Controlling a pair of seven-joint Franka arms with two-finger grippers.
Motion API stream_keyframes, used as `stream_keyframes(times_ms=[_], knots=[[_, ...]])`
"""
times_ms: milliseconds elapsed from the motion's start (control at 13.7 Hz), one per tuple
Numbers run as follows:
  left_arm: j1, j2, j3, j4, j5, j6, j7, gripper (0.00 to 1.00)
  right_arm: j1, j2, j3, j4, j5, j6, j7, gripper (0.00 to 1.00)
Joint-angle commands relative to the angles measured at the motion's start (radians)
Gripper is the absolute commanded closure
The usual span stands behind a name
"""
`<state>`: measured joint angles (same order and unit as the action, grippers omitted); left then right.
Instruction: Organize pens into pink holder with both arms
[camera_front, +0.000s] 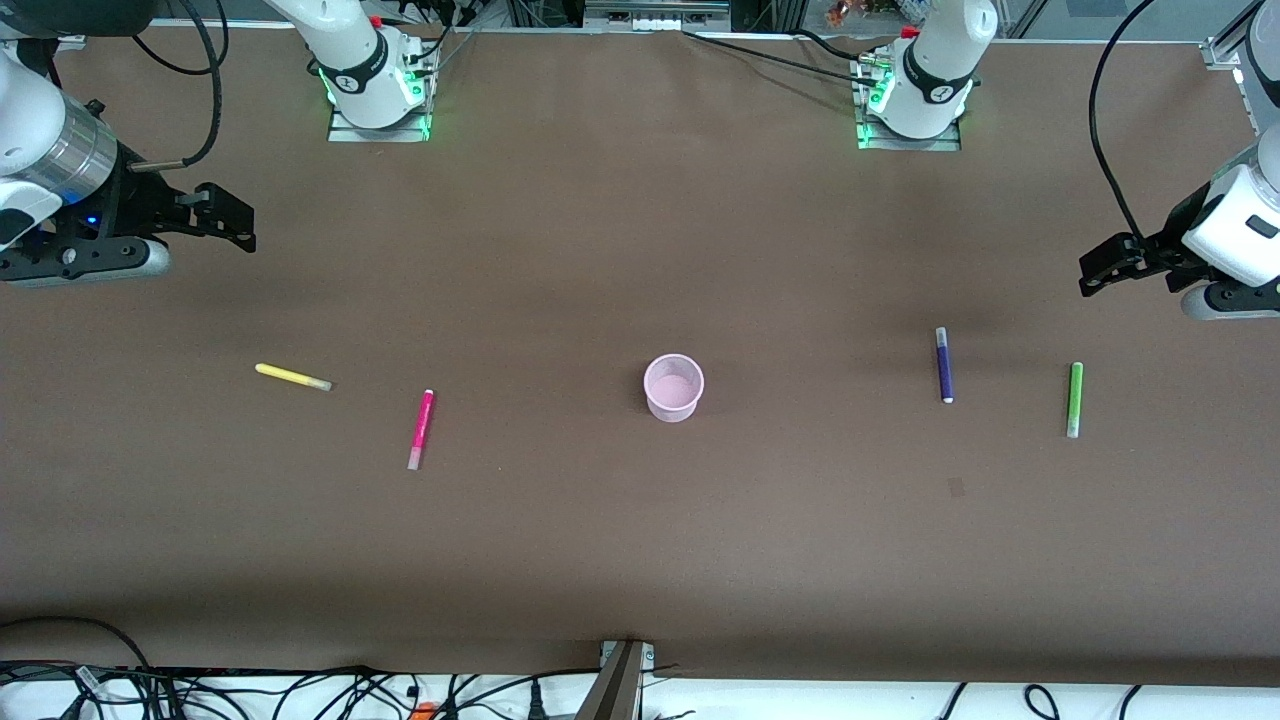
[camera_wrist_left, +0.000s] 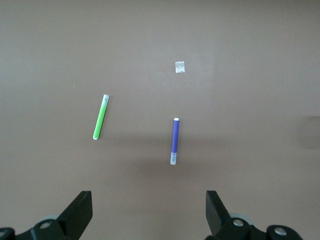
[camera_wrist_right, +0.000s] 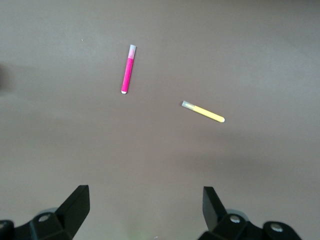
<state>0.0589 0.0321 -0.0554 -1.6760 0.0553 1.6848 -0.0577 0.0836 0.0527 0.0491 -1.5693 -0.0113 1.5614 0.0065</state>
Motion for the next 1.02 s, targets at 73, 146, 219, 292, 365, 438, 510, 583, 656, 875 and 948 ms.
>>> stream_keyframes(times_ms=[73, 146, 219, 292, 365, 438, 510, 583, 656, 875, 948], knots=[[0.004, -0.006, -0.003, 0.009, -0.017, -0.017, 0.016, 0.0, -0.018, -0.001, 0.008, 0.009, -0.016, 0.032, -0.003, 0.0], [0.002, -0.001, -0.003, 0.007, -0.017, -0.019, 0.012, 0.0, -0.018, -0.001, 0.008, 0.011, -0.021, 0.057, -0.003, 0.0], [0.004, 0.006, -0.003, 0.007, -0.017, -0.036, 0.012, 0.0, -0.021, 0.003, 0.008, 0.009, -0.025, 0.069, -0.005, 0.0], [0.004, 0.015, -0.003, 0.004, -0.017, -0.062, 0.015, 0.0, -0.03, 0.013, 0.006, 0.011, -0.021, 0.071, -0.014, 0.0], [0.004, 0.053, -0.003, 0.006, -0.017, -0.106, 0.016, 0.0, -0.039, 0.051, 0.006, 0.011, -0.018, 0.074, -0.02, 0.0], [0.004, 0.084, -0.003, 0.006, -0.017, -0.14, 0.019, 0.0, -0.038, 0.1, 0.006, 0.014, -0.027, 0.081, -0.023, 0.0], [0.004, 0.122, -0.003, 0.004, -0.017, -0.157, 0.018, 0.0, -0.036, 0.137, 0.006, 0.017, -0.032, 0.115, -0.026, 0.0], [0.002, 0.159, -0.004, 0.002, -0.017, -0.162, 0.019, 0.0, -0.028, 0.192, 0.008, 0.009, -0.026, 0.147, -0.026, 0.0], [-0.005, 0.193, -0.004, 0.002, -0.017, -0.152, 0.021, 0.0, -0.013, 0.261, 0.011, 0.012, -0.015, 0.172, -0.005, 0.0], [-0.011, 0.294, -0.006, -0.011, -0.015, -0.009, 0.073, 0.0, 0.021, 0.395, 0.015, 0.012, 0.063, 0.348, 0.143, 0.02], [-0.002, 0.336, -0.006, -0.011, -0.015, 0.049, 0.132, 0.0, 0.056, 0.439, 0.015, 0.012, 0.086, 0.392, 0.205, 0.02]])
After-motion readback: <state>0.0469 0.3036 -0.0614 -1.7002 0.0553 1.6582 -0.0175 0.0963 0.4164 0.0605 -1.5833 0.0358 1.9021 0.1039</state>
